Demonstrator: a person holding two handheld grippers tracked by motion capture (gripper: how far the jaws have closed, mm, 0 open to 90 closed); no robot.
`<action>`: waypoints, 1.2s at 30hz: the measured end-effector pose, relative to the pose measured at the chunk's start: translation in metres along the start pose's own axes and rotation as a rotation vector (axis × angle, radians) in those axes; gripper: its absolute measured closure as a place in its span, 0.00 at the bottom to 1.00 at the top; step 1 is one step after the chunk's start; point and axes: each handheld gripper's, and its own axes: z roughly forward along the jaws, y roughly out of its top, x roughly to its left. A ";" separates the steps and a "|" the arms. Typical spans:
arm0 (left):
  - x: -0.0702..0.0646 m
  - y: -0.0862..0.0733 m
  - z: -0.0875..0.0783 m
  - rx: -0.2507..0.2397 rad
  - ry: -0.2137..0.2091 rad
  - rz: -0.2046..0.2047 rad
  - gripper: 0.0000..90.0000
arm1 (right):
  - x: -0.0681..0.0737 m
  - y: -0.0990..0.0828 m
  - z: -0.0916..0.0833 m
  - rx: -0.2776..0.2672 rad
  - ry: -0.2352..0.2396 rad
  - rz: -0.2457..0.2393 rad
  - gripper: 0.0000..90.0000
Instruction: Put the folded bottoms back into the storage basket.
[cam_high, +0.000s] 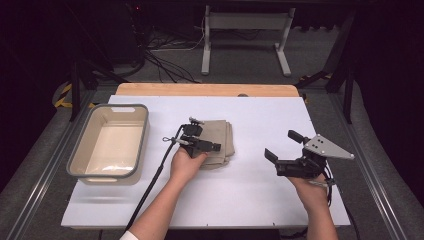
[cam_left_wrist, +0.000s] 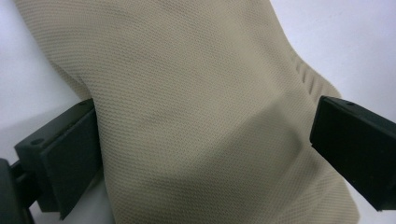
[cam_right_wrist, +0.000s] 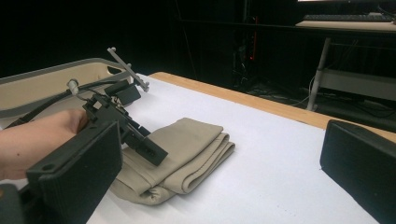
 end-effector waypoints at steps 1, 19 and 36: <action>-0.003 0.000 0.001 0.006 0.027 0.022 0.02 | 0.000 0.000 0.000 0.000 0.000 -0.002 0.00; -0.022 -0.001 0.007 0.029 0.114 0.164 0.22 | 0.001 0.001 0.002 0.015 0.006 -0.003 0.00; -0.017 -0.006 0.006 -0.021 -0.035 0.248 0.59 | 0.003 0.000 0.005 0.017 0.011 -0.014 0.00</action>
